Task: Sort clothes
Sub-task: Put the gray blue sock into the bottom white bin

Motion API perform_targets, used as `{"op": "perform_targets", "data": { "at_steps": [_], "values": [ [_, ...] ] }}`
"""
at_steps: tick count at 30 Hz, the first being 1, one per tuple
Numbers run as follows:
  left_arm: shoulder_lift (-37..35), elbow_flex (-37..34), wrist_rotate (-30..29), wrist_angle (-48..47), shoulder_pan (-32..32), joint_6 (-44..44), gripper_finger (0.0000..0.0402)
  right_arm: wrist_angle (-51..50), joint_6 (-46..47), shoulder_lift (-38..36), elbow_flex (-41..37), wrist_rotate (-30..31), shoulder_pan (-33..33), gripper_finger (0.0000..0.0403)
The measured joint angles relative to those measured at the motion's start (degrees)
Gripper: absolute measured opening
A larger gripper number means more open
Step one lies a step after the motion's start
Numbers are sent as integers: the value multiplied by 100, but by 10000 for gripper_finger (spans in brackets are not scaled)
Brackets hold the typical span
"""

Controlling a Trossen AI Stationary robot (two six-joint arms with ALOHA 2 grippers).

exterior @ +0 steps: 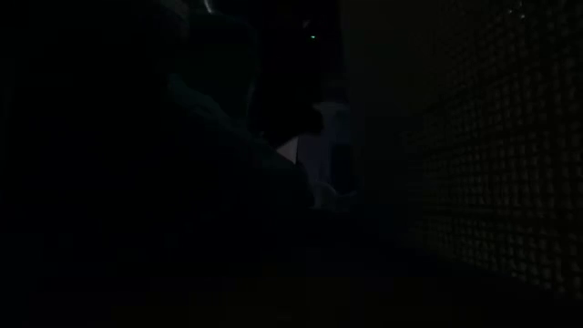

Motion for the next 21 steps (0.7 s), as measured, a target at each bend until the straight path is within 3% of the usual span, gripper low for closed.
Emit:
{"op": "perform_targets", "data": {
  "at_steps": [7, 14, 17, 21],
  "values": [
    [0, 0, 2, 0, 0, 0, 4, 26, -17, 51, 0, -366, 4, 209],
    [1, 0, 1, 1, 1, 0, 4, 113, -238, 296, 1, -84, 46, 203],
    [2, -2, 0, -2, 2, 0, 4, 252, -387, 420, -7, -61, 92, 170],
    [2, -2, 1, -12, 2, 0, 4, 370, -540, 416, -1, 14, 129, 85]
  ]
}}
